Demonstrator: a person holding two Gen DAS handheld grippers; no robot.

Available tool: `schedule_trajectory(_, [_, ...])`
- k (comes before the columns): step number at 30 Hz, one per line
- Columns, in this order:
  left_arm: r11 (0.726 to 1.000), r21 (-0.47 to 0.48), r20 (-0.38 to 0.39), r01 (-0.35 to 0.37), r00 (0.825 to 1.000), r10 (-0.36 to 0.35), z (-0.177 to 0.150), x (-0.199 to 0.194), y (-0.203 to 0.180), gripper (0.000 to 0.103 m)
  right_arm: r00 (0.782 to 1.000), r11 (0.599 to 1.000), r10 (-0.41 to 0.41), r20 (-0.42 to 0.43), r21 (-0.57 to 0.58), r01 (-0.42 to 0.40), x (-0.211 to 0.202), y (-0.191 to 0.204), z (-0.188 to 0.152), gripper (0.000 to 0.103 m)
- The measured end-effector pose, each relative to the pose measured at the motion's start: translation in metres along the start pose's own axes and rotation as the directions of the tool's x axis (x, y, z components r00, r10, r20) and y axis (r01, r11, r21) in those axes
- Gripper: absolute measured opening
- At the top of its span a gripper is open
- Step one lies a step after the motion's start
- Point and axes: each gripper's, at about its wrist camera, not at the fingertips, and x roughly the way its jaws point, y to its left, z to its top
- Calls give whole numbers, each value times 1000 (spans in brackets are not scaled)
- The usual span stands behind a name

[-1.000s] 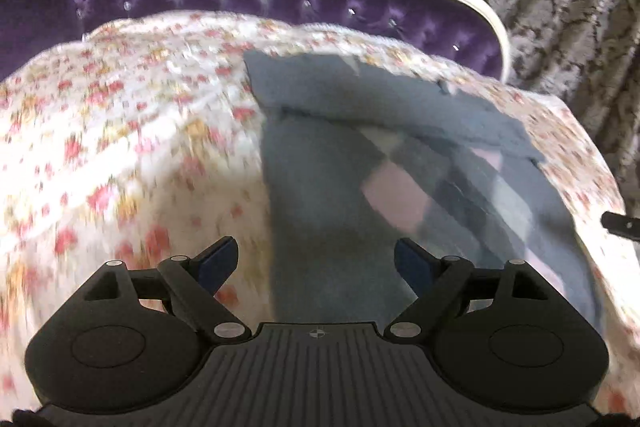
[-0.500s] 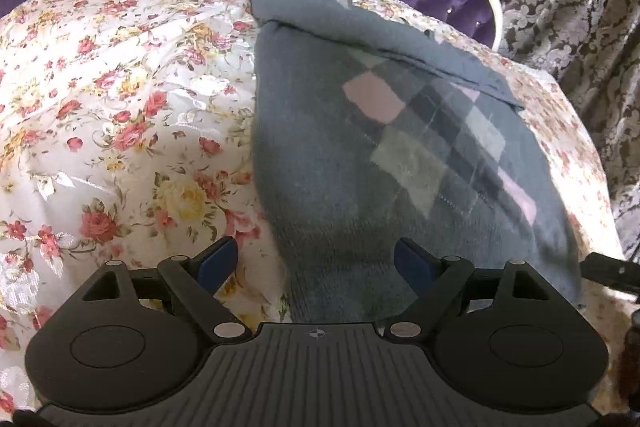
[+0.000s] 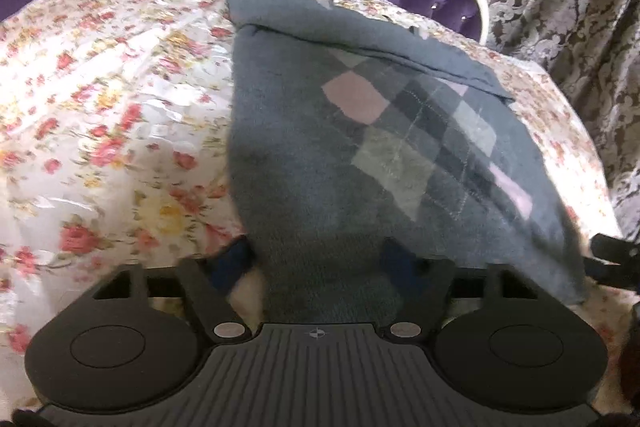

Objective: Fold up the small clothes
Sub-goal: 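Grasp the hem with the left tool while the right tool grasps beside it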

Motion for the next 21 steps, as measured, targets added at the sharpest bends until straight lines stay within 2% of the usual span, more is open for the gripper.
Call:
schedule_trajectory(3, [999,-33,-3,14,1000,-14,0,-6,9,44,1000,999,30,7,43,-30,-3,-5,-2,103])
schedule_trajectory(7, [996,-70,-12,50,999,-51,-4,-14,12,44,999,996,48,1,71,-48,-8,-7,-5,103])
schedule_trajectory(15, [994,-84,-2,74,997,-75,-3,-10,12,43,1000,999,18,-9,41,-18,-5,3,-8,103])
schedule_trajectory(18, [993,-93,20,71,997,-70,-5,-14,12,32,1000,1000,1,-15,9,-1,-3,8,-9,103])
schedule_trajectory(21, [987,-121,24,106,994,-104,-9,-19,15,22,1000,1000,-11,-23,-12,11,-3,11,-9,103])
